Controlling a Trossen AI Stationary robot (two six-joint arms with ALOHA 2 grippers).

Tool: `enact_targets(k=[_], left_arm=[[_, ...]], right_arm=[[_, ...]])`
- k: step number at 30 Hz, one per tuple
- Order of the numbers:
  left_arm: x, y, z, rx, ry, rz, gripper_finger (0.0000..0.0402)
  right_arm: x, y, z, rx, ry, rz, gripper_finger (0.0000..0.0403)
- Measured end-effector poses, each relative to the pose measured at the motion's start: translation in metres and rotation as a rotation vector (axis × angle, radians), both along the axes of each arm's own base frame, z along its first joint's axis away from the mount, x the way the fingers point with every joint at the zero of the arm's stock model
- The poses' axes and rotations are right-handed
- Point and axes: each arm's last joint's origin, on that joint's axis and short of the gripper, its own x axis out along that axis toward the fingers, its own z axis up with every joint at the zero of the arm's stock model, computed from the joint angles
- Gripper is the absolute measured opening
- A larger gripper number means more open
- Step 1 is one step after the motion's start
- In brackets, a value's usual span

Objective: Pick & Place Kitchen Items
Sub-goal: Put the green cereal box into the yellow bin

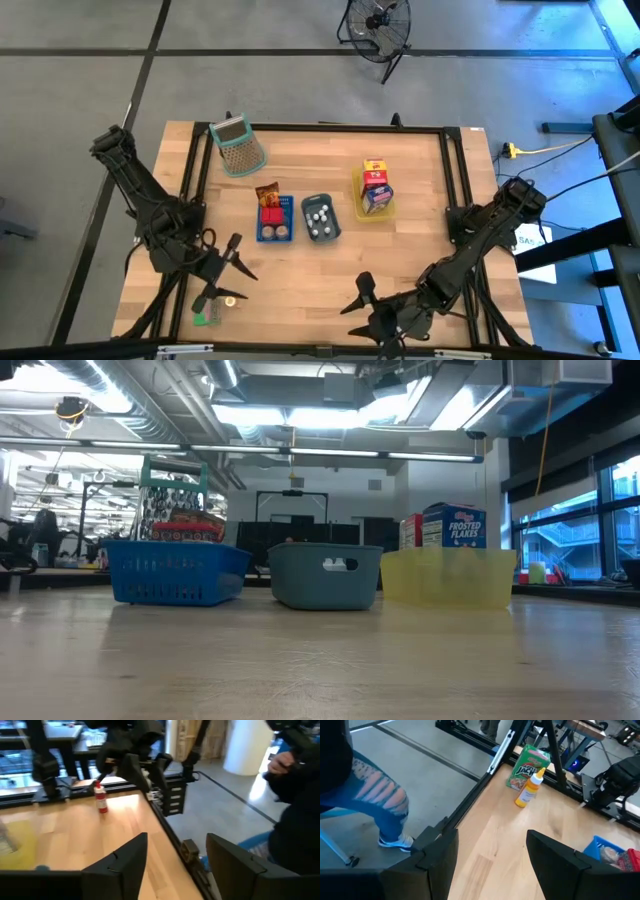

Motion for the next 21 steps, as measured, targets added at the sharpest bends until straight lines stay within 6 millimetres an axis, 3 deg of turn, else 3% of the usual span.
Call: enact_targets(k=[7,14,21], left_arm=[[-0.004,-0.004,0.000,-0.001,0.004,-0.045,0.0232],[-0.013,-0.011,0.000,-0.002,0.001,-0.071,0.0234],[-0.016,-0.011,0.000,0.004,-0.018,0.016,0.0233]], right_arm=[[0.003,-0.002,0.000,0.064,0.045,0.058,0.0236],[0.006,-0.002,0.003,0.087,0.017,0.057,0.0236],[0.005,-0.002,0.001,0.129,0.067,0.108,0.0236]])
